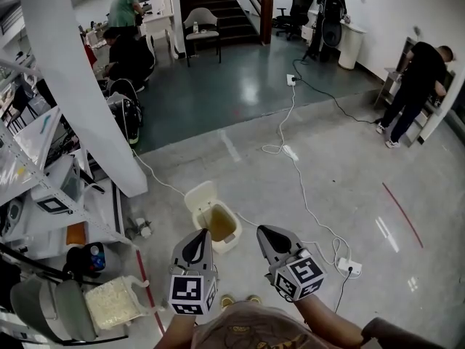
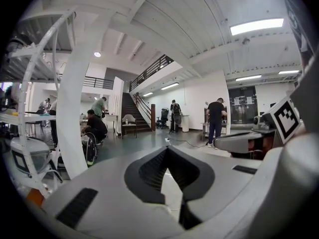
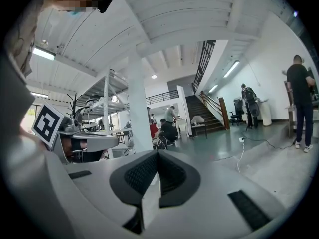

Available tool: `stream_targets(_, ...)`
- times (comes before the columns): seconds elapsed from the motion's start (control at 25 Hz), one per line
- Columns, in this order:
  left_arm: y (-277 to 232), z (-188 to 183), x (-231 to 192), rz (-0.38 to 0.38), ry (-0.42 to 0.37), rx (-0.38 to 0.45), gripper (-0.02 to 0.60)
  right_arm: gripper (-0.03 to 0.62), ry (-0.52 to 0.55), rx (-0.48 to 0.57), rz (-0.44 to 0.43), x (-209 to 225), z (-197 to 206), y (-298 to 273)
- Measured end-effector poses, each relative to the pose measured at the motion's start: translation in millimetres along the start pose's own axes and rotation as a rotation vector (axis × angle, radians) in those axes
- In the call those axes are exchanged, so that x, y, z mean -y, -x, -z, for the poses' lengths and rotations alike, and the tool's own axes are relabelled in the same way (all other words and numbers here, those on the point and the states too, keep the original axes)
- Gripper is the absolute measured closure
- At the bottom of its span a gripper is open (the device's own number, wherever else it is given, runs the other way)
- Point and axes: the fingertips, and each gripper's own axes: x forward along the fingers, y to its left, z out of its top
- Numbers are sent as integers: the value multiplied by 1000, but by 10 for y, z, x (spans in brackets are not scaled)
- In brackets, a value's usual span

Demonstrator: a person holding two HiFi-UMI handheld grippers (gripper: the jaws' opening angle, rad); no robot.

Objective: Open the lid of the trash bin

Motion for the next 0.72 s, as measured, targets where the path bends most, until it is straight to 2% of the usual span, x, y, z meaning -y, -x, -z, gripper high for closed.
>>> stream_targets(0.32,3,-19,-58,-18,-4,-1,580,562,-17,-9,-37,-37,33,-8)
stream_targets(0.72,-34,-9,-28,-21,9,-17,580,562,-32,-6,-42,6,52,30)
